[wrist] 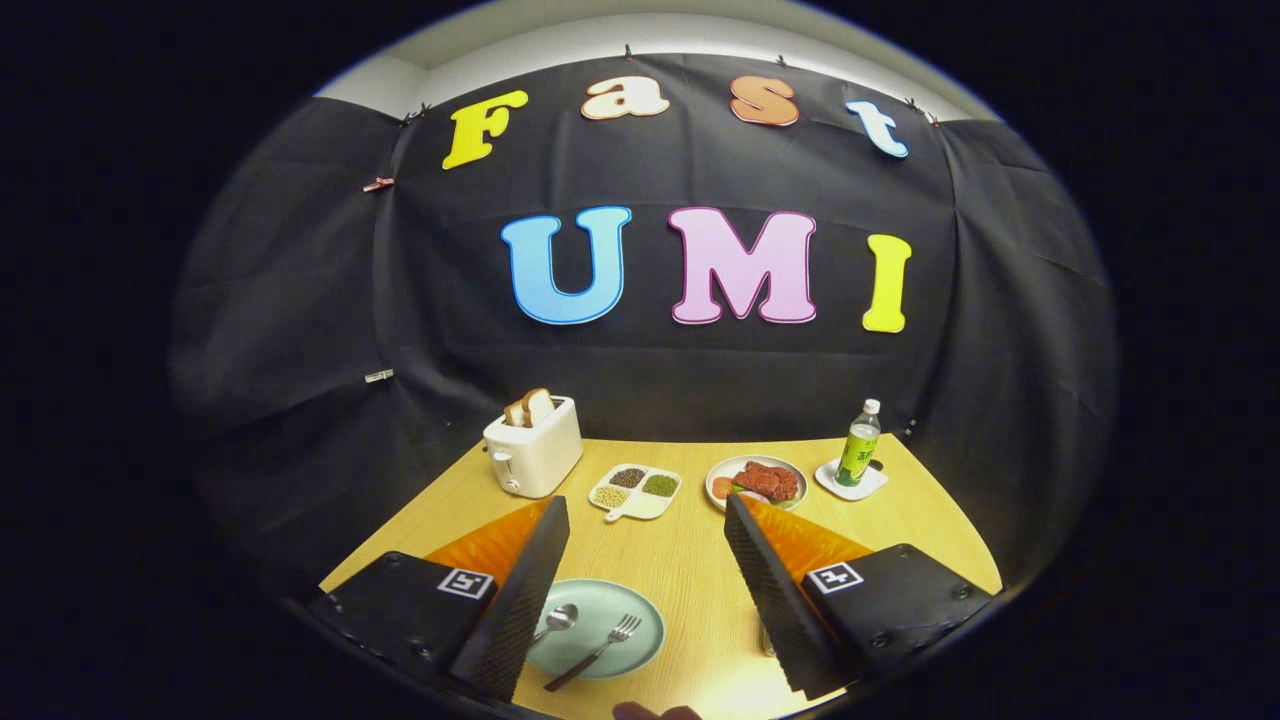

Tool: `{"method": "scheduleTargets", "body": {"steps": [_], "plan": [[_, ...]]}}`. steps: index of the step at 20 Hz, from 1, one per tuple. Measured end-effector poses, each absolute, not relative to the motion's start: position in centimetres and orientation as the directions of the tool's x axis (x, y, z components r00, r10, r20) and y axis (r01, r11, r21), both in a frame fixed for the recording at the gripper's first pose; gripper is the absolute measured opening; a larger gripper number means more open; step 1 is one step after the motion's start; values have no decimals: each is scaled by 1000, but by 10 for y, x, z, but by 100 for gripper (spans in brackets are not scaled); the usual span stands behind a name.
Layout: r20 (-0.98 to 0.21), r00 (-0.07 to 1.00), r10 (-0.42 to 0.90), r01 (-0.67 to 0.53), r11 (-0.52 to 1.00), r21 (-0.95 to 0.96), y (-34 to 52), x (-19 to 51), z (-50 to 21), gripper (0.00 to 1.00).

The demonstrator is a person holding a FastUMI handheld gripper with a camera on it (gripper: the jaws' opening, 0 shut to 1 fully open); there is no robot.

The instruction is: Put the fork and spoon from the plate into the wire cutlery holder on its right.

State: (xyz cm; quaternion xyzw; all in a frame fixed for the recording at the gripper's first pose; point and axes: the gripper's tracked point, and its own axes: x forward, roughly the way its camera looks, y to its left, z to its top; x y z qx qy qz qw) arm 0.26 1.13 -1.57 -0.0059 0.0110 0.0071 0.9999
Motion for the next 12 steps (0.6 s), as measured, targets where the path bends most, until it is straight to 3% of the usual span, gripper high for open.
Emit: {"method": "scheduleTargets", "body": {"steps": [5, 12], "plan": [[-131, 990, 45, -46, 999, 2, 31, 9, -49, 97], [-443, 893, 72, -66, 997, 29, 57, 19, -151, 98]]}}
